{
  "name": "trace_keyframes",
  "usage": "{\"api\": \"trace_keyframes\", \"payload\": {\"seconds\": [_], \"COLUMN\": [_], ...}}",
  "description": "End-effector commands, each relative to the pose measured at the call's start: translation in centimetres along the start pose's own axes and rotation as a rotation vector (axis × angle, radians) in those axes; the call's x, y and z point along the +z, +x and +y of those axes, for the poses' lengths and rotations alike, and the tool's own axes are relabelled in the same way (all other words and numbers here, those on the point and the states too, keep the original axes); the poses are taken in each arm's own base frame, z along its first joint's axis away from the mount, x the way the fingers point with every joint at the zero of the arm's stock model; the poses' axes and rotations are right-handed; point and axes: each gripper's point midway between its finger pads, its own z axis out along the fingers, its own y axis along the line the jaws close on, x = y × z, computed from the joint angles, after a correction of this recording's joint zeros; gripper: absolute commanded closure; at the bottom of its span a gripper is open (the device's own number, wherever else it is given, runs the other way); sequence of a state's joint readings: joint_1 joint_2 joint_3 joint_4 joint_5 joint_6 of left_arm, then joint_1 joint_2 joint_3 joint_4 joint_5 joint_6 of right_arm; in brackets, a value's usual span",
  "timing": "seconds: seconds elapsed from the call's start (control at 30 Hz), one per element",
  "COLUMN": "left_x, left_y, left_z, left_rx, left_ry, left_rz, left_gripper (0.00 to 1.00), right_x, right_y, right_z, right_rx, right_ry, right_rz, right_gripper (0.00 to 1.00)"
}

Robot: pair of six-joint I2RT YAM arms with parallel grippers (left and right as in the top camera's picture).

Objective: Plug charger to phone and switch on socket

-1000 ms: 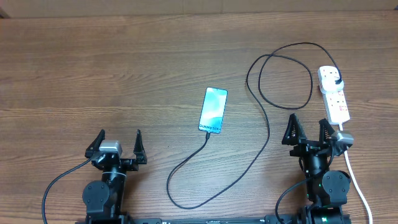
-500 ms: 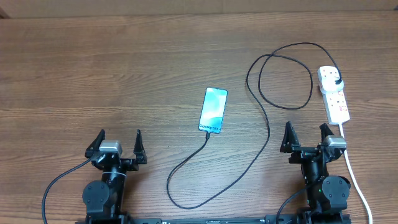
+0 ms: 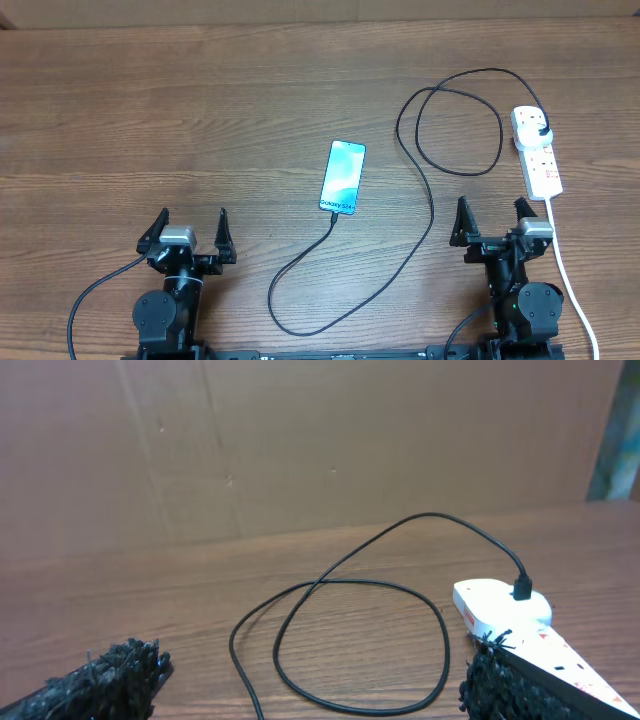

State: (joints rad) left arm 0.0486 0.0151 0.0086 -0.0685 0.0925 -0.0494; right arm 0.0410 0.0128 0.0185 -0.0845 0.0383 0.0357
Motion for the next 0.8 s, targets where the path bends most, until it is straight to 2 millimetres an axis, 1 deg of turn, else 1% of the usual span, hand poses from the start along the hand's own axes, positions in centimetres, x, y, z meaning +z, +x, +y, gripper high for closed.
{"api": "trace_keyframes", "payload": {"seconds": [0.0, 0.23, 0.4, 0.77], "left_x": [-0.05, -0.05, -0.05, -0.04], "left_y": [-0.02, -0.02, -0.02, 0.00], "left_z": [0.25, 0.25, 0.25, 0.26], "left_rx": [0.008, 0.008, 0.008, 0.008], "left_ry": [-0.010, -0.010, -0.010, -0.010], "left_rz": [-0.005, -0.005, -0.005, -0.005], "left_gripper": [0.00, 0.00, 0.00, 0.01], "right_x": [-0.01, -0.03, -0.03, -0.03], "right_y": [0.38, 0.41, 0.40, 0.40], "right_z": [0.70, 1.11, 1.11, 1.05], "right_rx": [-0.079, -0.083, -0.147, -0.115], "right_ry": [-0.040, -0.064, -0.064, -0.061], "right_rz": [0.003, 0.005, 0.002, 0.003], "right_gripper": [0.00, 0.00, 0.00, 0.00]}}
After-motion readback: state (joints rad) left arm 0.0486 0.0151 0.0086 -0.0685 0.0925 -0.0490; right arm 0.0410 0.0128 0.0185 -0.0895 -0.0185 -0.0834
